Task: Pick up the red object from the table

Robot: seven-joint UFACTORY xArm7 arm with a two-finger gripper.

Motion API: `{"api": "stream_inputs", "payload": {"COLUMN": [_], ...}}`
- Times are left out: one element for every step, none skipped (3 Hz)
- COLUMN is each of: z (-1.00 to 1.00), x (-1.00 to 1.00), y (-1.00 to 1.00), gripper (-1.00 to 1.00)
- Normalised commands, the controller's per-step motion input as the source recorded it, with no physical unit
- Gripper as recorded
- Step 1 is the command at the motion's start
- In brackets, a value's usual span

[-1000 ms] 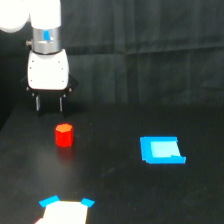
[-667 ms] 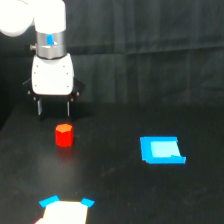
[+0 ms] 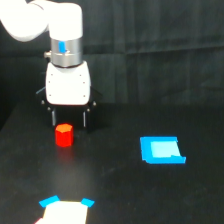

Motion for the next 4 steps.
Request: {"api": "stream_inputs", "payload": {"z": [-0.51,-0.44,0.36,-0.29], "x": [-0.71,-1.00,-0.18,1.00], "y": [-0.43,-0.95,-0.59,0.04], "gripper": [-0.45,1.00,1.00,-0.33]}}
